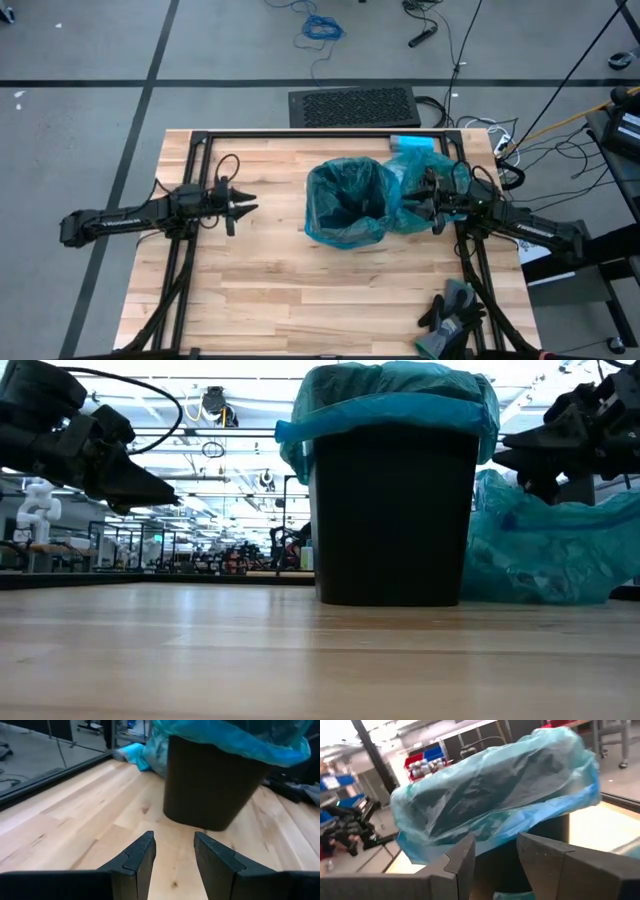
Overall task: Place trash/remove bag and relplace
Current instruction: Return to Home Position
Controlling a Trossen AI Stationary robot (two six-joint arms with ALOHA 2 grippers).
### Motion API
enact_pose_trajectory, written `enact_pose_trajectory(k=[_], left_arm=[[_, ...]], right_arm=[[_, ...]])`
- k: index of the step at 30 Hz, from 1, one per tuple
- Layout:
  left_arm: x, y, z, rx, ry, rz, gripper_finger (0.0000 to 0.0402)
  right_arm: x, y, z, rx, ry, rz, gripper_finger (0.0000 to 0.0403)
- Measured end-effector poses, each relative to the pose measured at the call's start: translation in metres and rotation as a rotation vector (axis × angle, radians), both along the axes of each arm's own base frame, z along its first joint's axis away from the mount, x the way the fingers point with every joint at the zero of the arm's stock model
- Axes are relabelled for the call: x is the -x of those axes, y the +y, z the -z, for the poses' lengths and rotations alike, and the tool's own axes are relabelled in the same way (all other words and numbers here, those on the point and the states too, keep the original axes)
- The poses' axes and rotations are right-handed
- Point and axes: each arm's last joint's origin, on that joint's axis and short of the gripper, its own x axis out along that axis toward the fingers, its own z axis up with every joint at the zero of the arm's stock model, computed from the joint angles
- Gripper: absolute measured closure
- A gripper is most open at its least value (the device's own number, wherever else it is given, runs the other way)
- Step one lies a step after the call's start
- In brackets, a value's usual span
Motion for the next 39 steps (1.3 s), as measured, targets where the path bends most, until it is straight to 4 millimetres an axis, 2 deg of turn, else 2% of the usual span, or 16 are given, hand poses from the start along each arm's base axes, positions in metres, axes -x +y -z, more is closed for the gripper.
enact_pose_trajectory(k=[11, 18, 39], left_arm=[[-0.002, -0.004, 0.002, 0.02, 0.018, 0.044, 0.0261], [-0.002, -0.004, 0.002, 0.021, 0.018, 0.044, 0.0261], [-0.002, -0.004, 0.002, 0.021, 0.016, 0.043, 0.0261]], right_arm=[[-0.005, -0.001, 0.006, 0.054, 0.07, -0.039, 0.0264], [-0.009, -0.002, 0.011, 0.016, 0.134, -0.037, 0.0264], [-0.009, -0.002, 0.012, 0.012, 0.137, -0.038, 0.0264]])
